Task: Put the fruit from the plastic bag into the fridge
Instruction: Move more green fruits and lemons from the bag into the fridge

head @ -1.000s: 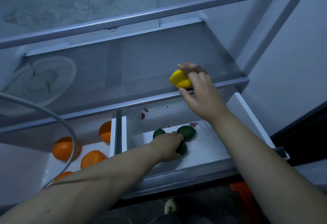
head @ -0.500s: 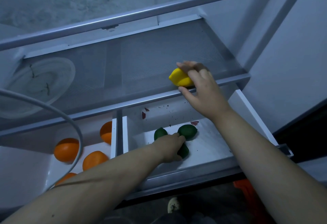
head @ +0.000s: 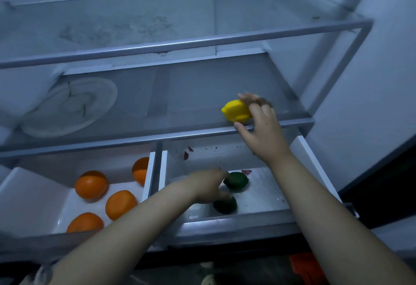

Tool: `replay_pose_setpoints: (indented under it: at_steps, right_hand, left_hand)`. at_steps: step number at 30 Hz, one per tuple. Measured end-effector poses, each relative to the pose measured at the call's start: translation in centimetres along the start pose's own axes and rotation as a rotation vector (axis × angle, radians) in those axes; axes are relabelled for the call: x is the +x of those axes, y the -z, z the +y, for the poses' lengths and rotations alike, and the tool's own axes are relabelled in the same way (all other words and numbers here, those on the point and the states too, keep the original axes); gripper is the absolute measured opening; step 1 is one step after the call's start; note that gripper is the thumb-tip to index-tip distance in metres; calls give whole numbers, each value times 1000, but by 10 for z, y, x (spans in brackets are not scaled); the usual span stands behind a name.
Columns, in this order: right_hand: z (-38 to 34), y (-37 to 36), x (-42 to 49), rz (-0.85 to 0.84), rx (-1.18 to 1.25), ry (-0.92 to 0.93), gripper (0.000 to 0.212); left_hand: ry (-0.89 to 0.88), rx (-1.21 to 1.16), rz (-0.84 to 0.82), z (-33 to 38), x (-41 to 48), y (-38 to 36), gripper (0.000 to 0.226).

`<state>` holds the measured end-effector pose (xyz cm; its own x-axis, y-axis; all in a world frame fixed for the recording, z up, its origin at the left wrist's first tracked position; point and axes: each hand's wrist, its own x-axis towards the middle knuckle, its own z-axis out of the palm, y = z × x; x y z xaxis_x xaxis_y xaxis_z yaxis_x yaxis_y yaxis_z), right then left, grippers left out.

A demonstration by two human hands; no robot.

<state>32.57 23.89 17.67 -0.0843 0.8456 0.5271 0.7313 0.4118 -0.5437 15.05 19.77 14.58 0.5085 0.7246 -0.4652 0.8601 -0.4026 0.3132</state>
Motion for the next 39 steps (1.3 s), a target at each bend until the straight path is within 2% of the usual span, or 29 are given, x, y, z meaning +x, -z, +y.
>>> replay_pose_setpoints:
  at_steps: [4,7,10,12,16,21,27,35,39]
  right_hand:
    - [-8,7,-3,31,25,1,53]
    - [-18,15,-2,88,62,59,44]
    - [-26,19,-3,138,24,110,35]
    - [-32,23,-4,152,29,129,29]
    - [-56,28,-6,66,75,217,29]
    - [-109,17,-26,-140,86,342,39]
    - [-201,-9,-67,-372,164,512,51]
    - [-346,-36,-142,-531,271,789,52]
    - [-430,-48,-200,-599,327,911,58]
  left_hand:
    - [42,-80,135,13,-37,21,49]
    - [76,-138,349,27,-70,34,46]
    - [134,-83,585,33,-101,40,43]
    - [164,-59,682,37,-119,41,41]
    - [242,13,781,47,-156,33,43]
    - [397,81,947,42,-210,14,49]
    - [648,110,1009,35,-296,-19,49]
    - [1026,65,1088,30,-438,-89,65]
    - [1213,63,1098,33,-525,-139,55]
